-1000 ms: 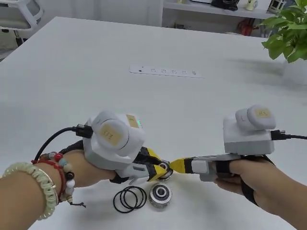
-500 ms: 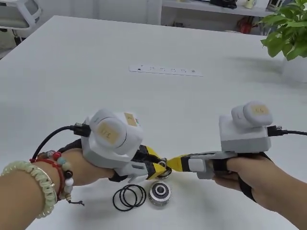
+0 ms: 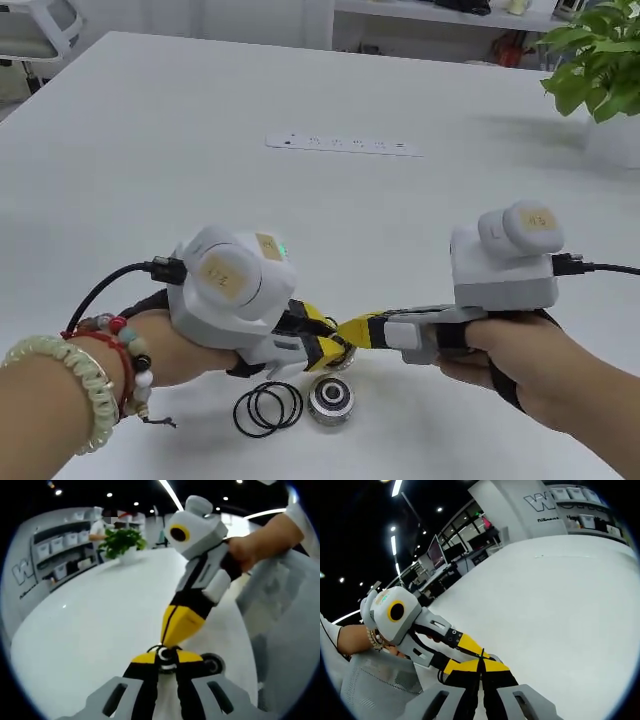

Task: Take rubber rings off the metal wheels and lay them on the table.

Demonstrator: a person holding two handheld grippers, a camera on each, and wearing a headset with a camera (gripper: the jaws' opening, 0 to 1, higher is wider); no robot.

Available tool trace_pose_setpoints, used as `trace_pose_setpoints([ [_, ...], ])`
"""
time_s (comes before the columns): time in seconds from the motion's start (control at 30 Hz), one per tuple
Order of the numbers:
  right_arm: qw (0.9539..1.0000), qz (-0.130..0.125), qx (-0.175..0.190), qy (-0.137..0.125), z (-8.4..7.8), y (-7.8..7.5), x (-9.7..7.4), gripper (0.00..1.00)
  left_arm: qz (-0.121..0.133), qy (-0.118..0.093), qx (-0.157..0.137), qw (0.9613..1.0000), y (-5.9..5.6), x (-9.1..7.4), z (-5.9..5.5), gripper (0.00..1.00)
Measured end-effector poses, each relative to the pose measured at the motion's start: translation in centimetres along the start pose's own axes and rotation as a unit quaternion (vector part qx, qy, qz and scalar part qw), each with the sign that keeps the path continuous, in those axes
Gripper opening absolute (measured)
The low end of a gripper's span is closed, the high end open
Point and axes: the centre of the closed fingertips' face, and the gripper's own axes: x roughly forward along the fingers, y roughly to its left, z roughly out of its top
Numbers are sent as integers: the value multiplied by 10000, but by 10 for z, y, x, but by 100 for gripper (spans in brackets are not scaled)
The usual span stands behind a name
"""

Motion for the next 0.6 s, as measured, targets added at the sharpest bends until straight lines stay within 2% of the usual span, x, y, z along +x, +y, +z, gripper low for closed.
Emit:
trace_pose_setpoints([
  [0.2, 9998, -151, 38, 121, -6, -5, 0, 0, 44, 23, -12, 10000, 0, 1, 1, 13],
  [0.37, 9998, -116, 129, 81, -4, -3, 0, 0, -14, 70, -80, 9999, 1, 1, 1, 14],
  [0.47, 9997, -107, 235, 44, -2, -3, -1, 0, -53, 196, 74, 9998, 3, -6, 2, 17],
  [0.6, 9994, -97, 330, -22, 1, -2, -2, 0, -71, 114, 250, 9996, 4, -18, 13, 23],
])
